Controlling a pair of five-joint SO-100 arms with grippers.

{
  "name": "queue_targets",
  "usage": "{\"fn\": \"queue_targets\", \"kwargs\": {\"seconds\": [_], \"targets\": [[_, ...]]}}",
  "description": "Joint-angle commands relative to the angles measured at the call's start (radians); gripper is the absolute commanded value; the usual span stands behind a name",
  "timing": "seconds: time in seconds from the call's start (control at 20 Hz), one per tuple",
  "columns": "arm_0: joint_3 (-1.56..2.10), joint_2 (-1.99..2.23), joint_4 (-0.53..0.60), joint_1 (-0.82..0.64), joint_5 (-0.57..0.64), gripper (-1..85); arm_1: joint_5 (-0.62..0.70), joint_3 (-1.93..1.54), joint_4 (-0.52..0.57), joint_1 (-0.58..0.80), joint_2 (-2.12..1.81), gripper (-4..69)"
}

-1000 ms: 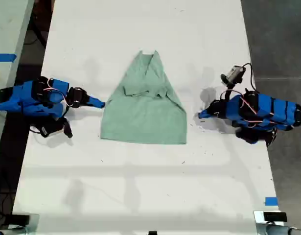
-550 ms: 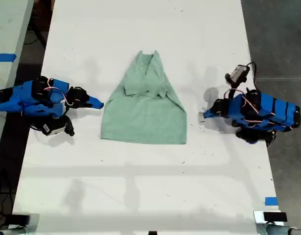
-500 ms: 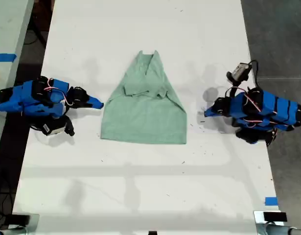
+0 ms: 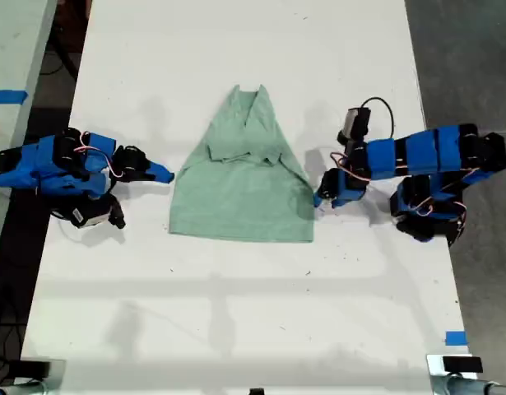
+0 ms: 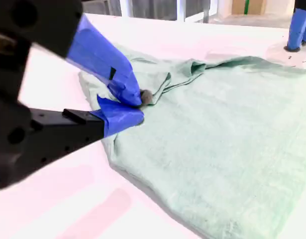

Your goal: Fold t shirt

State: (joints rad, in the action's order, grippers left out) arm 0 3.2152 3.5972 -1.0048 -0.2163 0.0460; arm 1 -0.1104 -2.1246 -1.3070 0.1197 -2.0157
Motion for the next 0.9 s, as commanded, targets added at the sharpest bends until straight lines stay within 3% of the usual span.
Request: {"fn": "queue_targets", "kwargs": {"seconds": [0.0,0.4,0.45,0.5,0.55,0.85], "targets": [[-0.005,0.009,-0.003,-0.005,-0.014,0.0,0.038,0.138,0.026,-0.011,0.130,16.1],[-0.005,0.009,-0.003,-0.003,-0.014,0.0,0.129,0.132,0.123,0.031,0.281,16.0],[-0.005,0.009,-0.003,-0.003,-0.014,0.0,0.133,0.098,0.126,0.046,0.275,11.7],[-0.005,0.009,-0.003,-0.003,-0.014,0.0,0.123,0.063,0.123,0.057,0.259,0.8],[-0.005,0.009,-0.003,-0.003,-0.014,0.0,0.110,0.028,0.127,0.063,0.222,0.5],[-0.005,0.009,-0.003,-0.005,-0.014,0.0,0.121,0.118,-0.009,0.077,0.078,0.5]]}}
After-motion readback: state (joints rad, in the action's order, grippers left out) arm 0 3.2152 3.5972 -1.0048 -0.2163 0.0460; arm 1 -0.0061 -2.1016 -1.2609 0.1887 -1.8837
